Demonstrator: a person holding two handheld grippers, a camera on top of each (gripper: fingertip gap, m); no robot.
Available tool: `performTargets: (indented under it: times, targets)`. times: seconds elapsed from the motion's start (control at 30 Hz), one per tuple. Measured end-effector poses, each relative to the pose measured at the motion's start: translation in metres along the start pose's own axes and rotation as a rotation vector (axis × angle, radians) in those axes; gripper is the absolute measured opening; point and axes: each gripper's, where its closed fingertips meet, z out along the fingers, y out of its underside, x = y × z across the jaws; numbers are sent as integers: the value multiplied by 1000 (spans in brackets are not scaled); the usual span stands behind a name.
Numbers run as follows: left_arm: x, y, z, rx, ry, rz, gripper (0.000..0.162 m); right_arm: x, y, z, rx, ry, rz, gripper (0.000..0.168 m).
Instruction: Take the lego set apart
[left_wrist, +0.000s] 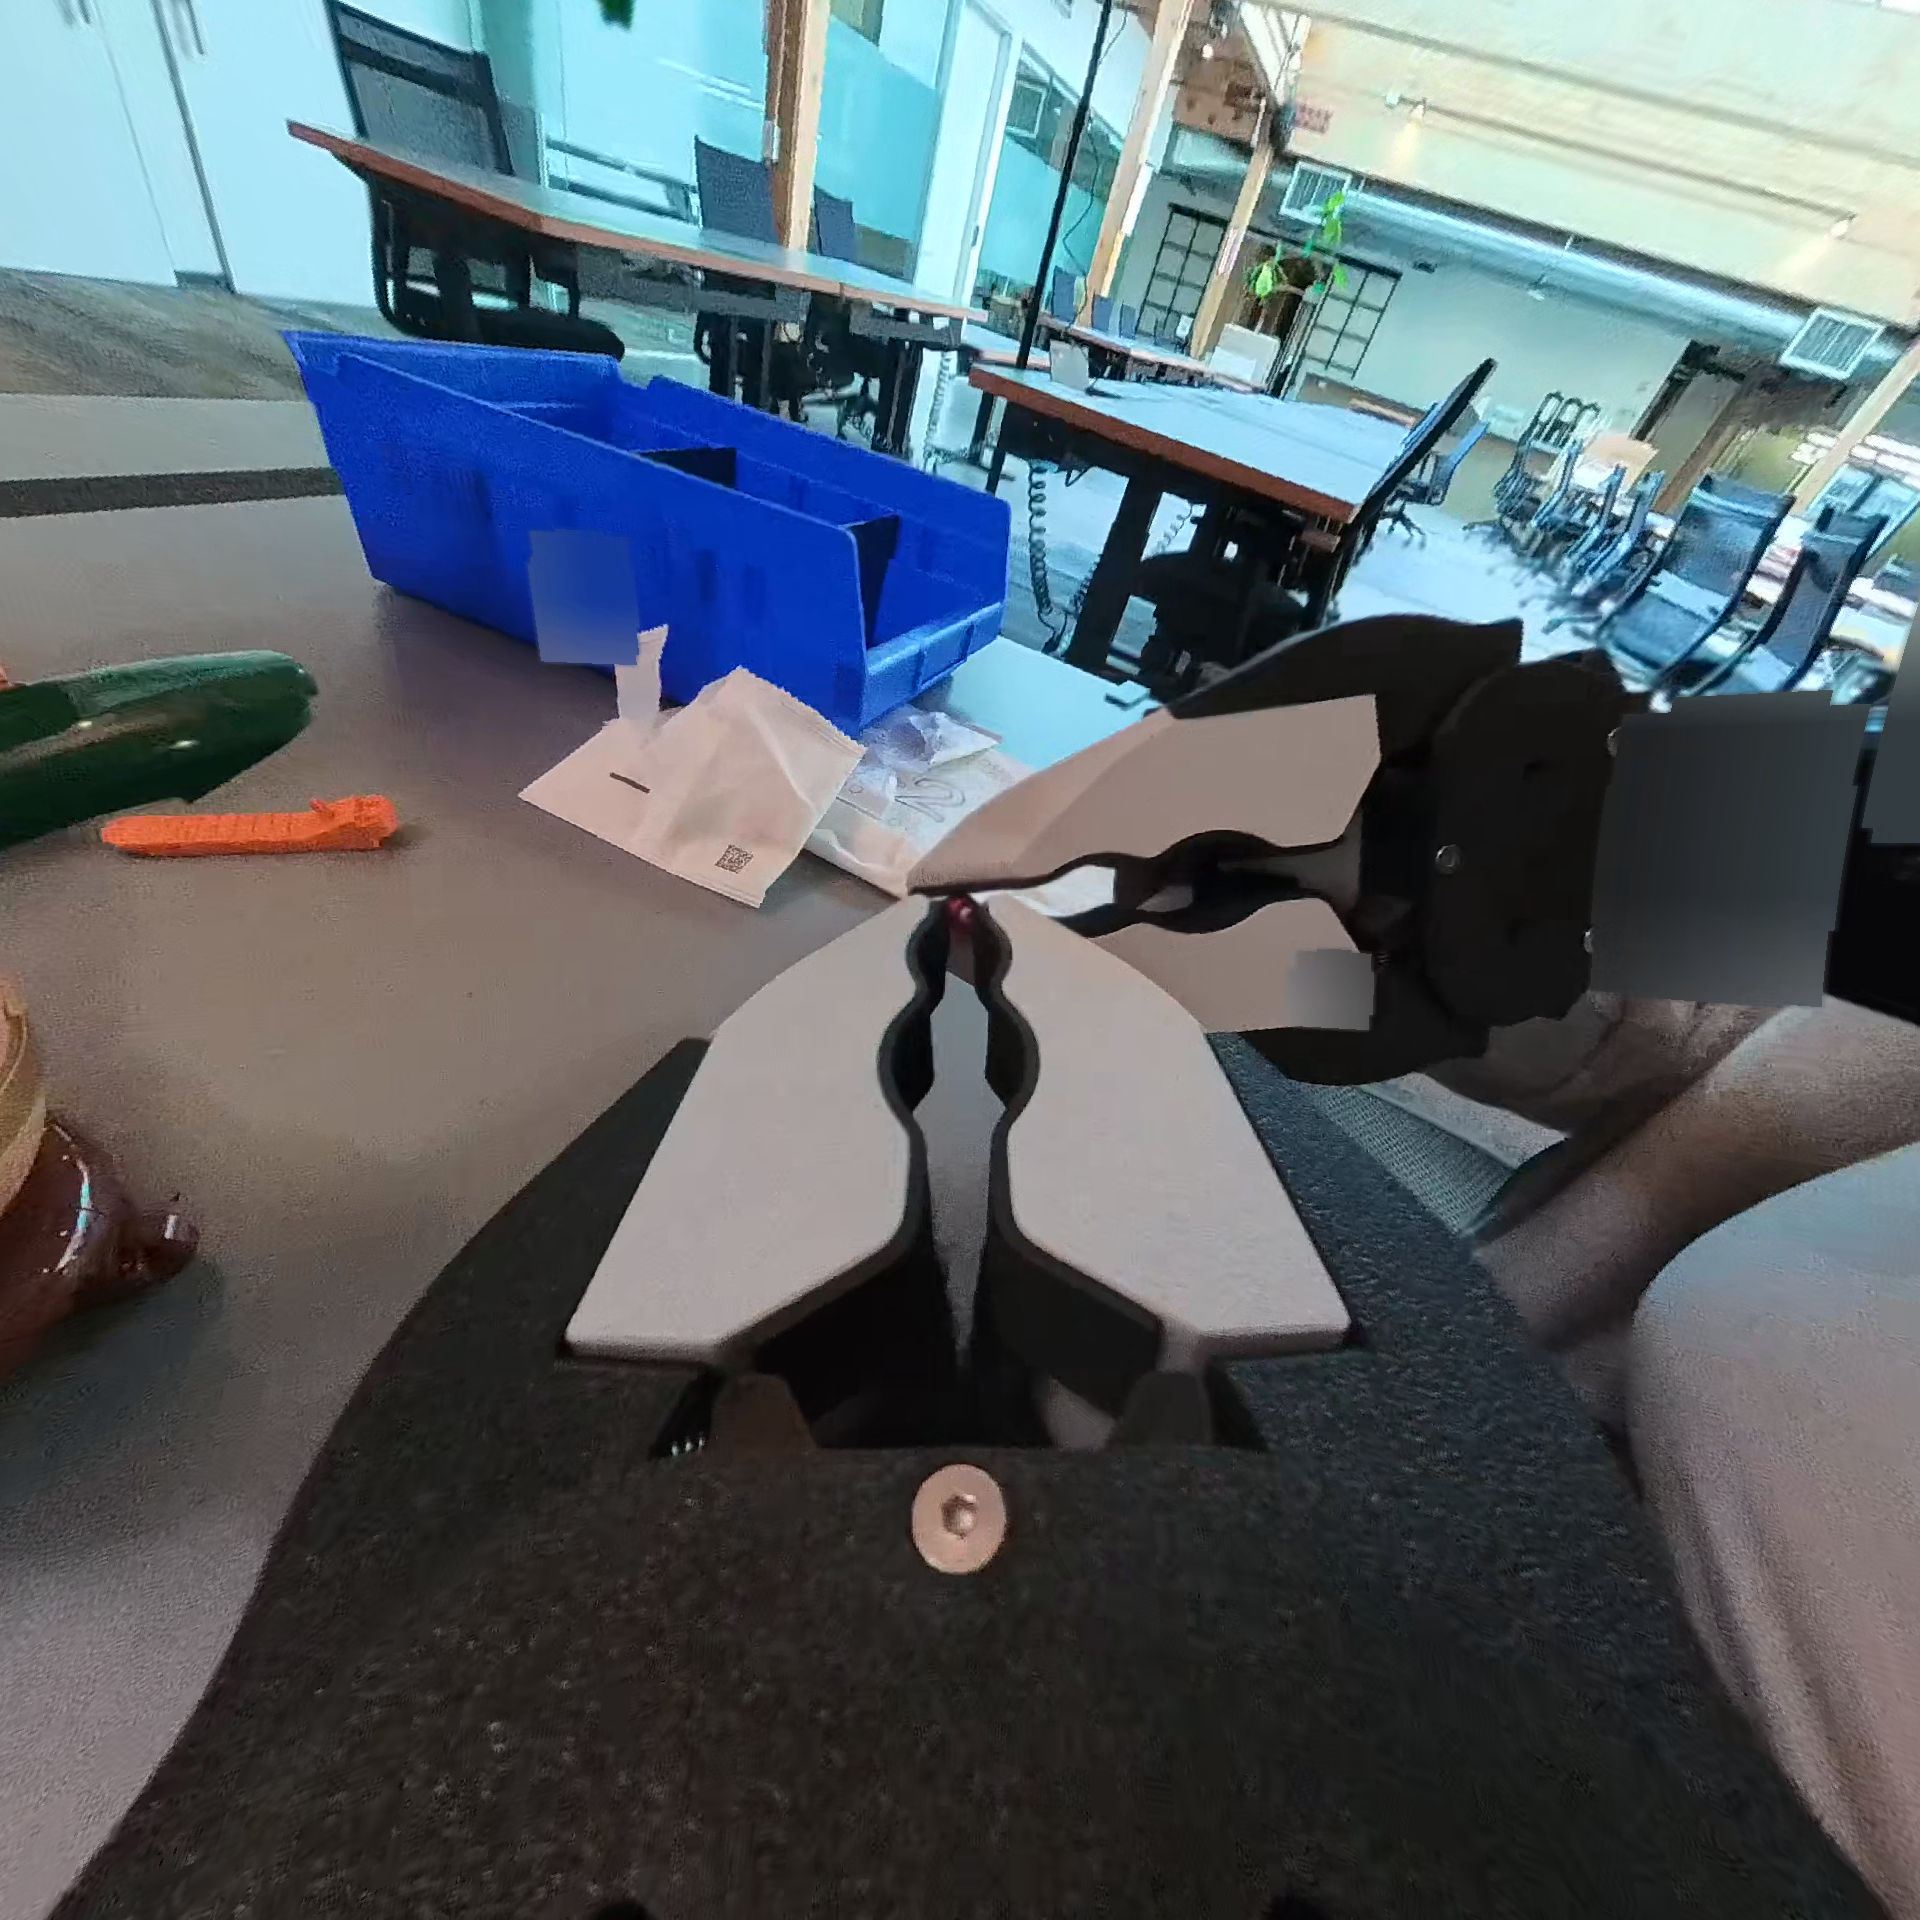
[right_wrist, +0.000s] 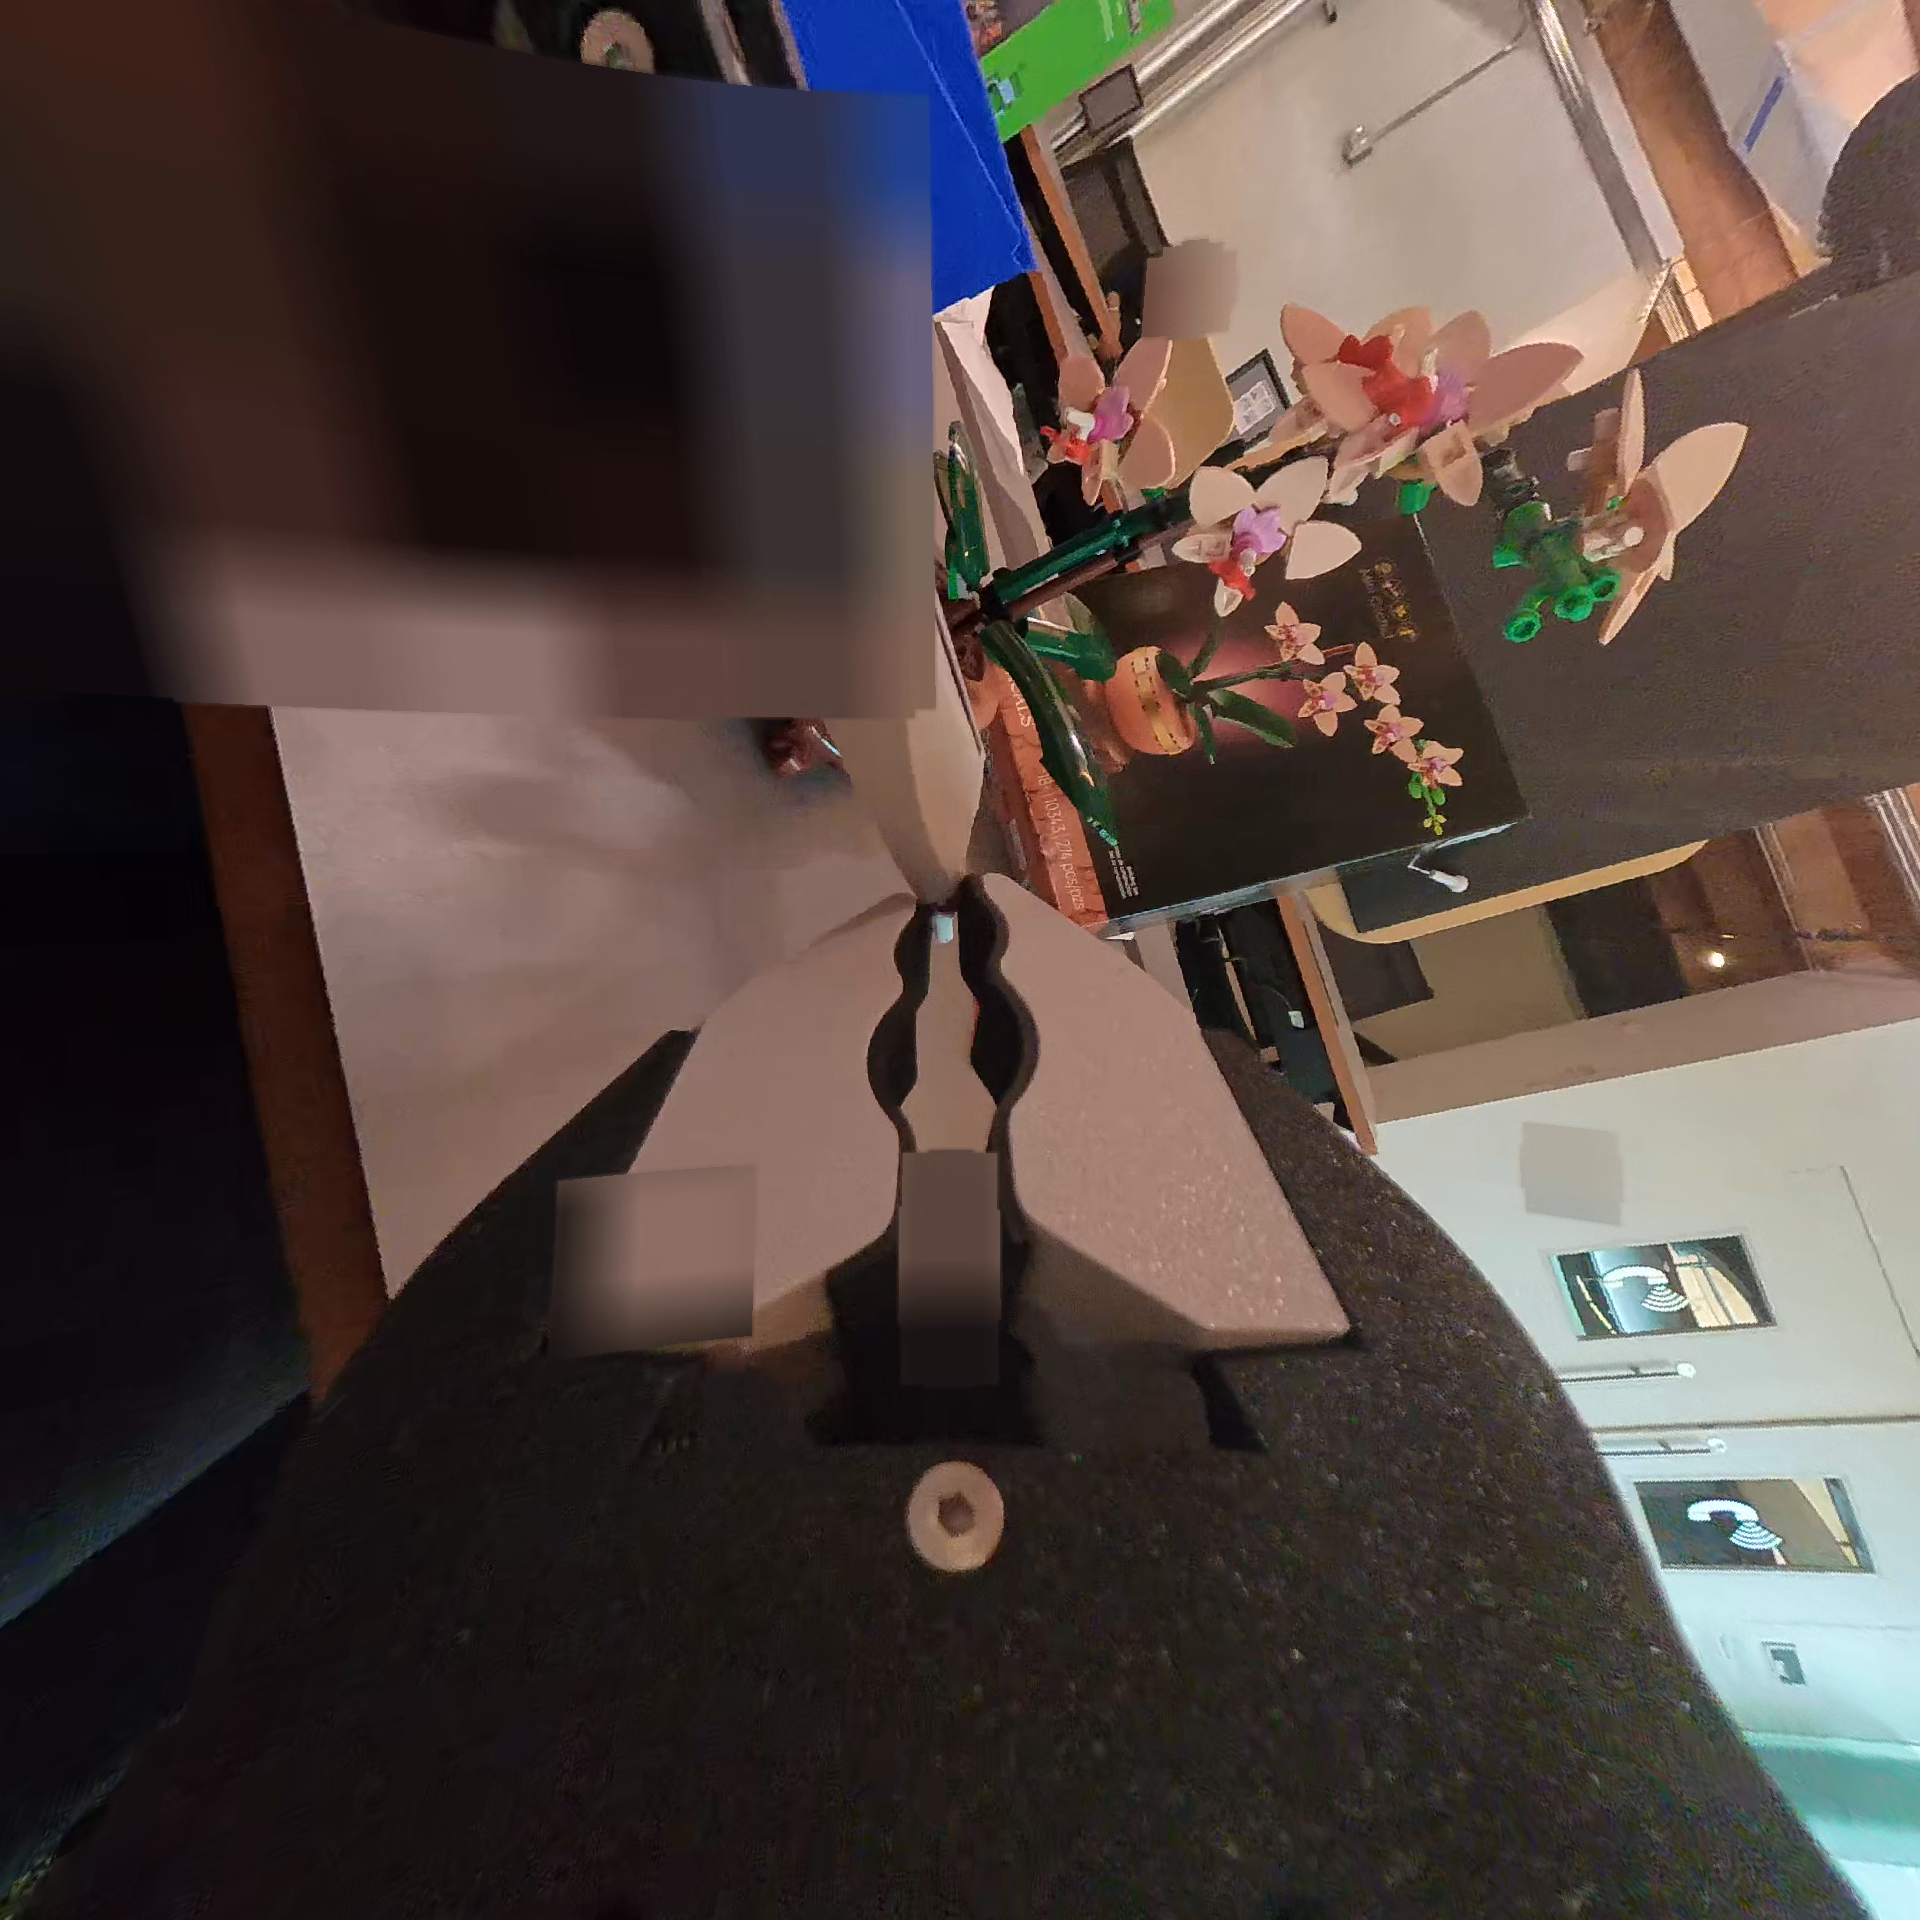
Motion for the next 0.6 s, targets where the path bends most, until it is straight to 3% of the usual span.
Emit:
performTargets:
  times: [0.2, 0.47, 0.6]
  targets:
    - [0, -10, -13, 143, 146, -223, 0, 6, -13, -6, 130, -67, 156, 5]
    - [0, -2, -14, 121, 208, -293, 0, -2, -11, -4, 160, -161, 178, 2]
    - [3, -2, -15, 95, 264, -331, 22, -4, -14, -4, 165, -175, 111, 3]
